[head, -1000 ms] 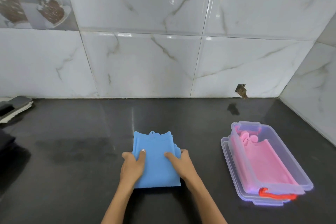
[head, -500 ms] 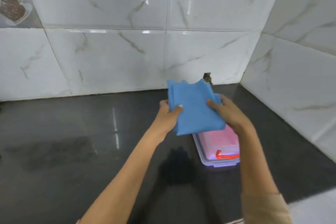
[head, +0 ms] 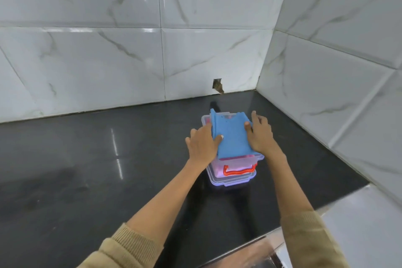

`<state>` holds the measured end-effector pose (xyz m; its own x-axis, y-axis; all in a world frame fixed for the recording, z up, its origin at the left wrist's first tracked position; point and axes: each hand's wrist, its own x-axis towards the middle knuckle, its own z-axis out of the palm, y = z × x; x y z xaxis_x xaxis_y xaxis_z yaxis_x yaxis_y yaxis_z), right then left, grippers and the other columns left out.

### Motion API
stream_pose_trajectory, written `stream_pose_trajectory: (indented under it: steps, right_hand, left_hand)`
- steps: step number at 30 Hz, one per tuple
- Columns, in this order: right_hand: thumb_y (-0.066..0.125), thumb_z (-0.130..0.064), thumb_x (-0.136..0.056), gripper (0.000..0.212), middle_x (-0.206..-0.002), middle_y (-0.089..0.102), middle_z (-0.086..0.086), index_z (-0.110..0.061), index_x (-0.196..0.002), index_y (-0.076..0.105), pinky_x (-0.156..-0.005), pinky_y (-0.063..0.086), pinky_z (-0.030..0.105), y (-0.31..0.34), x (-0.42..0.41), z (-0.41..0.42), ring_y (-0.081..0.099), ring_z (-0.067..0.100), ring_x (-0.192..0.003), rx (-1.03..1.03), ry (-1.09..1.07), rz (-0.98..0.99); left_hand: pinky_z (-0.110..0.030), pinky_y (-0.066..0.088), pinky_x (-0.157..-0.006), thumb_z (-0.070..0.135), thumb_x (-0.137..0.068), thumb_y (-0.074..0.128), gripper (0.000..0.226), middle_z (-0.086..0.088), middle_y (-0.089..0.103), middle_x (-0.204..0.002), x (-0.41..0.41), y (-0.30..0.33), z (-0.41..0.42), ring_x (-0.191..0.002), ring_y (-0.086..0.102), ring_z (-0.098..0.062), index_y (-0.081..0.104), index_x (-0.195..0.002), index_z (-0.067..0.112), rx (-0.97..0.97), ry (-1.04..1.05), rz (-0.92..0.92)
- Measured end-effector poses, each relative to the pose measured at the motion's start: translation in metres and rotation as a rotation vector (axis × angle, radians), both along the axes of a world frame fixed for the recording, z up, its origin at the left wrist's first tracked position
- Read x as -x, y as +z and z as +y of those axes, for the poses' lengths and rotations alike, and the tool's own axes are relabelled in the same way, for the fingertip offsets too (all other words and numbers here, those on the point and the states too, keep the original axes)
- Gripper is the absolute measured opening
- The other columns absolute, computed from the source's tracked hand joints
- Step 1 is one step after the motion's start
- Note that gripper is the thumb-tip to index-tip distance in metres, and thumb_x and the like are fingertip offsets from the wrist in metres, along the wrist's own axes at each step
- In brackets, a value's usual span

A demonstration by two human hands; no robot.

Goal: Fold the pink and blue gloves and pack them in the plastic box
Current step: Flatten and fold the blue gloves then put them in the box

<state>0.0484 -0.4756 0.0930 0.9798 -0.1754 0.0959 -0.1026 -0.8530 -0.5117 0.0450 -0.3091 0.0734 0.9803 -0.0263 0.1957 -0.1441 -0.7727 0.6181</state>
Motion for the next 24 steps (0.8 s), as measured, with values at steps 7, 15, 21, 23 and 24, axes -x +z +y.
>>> stream_pose_trajectory:
  steps: [7, 15, 21, 23, 24]
  right_hand:
    - [0.019, -0.038, -0.101, 0.053, -0.159, 0.018, 0.007, -0.020, -0.150, 0.016, -0.119, 0.005, 0.043, -0.012, 0.000, 0.010, 0.011, 0.026, -0.147, 0.316, 0.198, -0.125]
    - [0.021, -0.051, -0.098, 0.069, -0.160, -0.010, 0.006, -0.018, -0.150, -0.009, -0.117, -0.011, 0.041, -0.020, -0.011, 0.016, -0.012, 0.023, -0.147, 0.793, 0.308, 0.119]
    - [0.026, -0.056, -0.095, 0.076, -0.159, -0.016, 0.007, -0.019, -0.149, -0.012, -0.117, -0.014, 0.045, -0.017, -0.015, 0.023, -0.018, 0.022, -0.146, 0.937, 0.306, 0.266]
    - [0.027, -0.059, -0.094, 0.080, -0.159, -0.018, 0.007, -0.018, -0.149, -0.014, -0.117, -0.015, 0.044, -0.015, -0.015, 0.027, -0.021, 0.022, -0.145, 0.987, 0.294, 0.338]
    - [0.028, -0.059, -0.094, 0.081, -0.158, -0.019, 0.007, -0.017, -0.149, -0.015, -0.117, -0.015, 0.044, -0.015, -0.014, 0.030, -0.022, 0.022, -0.145, 1.009, 0.293, 0.379]
  left_hand:
    - [-0.040, 0.024, -0.114, 0.032, -0.100, 0.037, 0.059, -0.010, 0.017, -0.158, 0.009, 0.007, -0.021, -0.144, 0.020, -0.025, 0.015, -0.151, 0.012, -0.267, 0.026, -0.118]
    - [-0.040, 0.006, -0.122, 0.028, -0.098, 0.048, 0.075, -0.012, 0.001, -0.162, -0.001, 0.011, -0.034, -0.149, 0.001, -0.028, 0.001, -0.153, 0.007, -0.582, -0.349, 0.050]
    - [-0.043, 0.006, -0.120, 0.027, -0.096, 0.051, 0.082, -0.013, -0.004, -0.161, -0.006, 0.010, -0.035, -0.148, -0.001, -0.033, -0.006, -0.152, 0.010, -0.646, -0.370, 0.197]
    - [-0.043, 0.005, -0.120, 0.031, -0.097, 0.050, 0.083, -0.011, -0.007, -0.161, -0.008, 0.008, -0.034, -0.148, -0.004, -0.033, -0.008, -0.152, 0.012, -0.683, -0.373, 0.230]
    - [-0.043, 0.005, -0.120, 0.032, -0.097, 0.049, 0.083, -0.010, -0.008, -0.161, -0.011, 0.006, -0.034, -0.148, -0.004, -0.033, -0.009, -0.152, 0.013, -0.706, -0.378, 0.249]
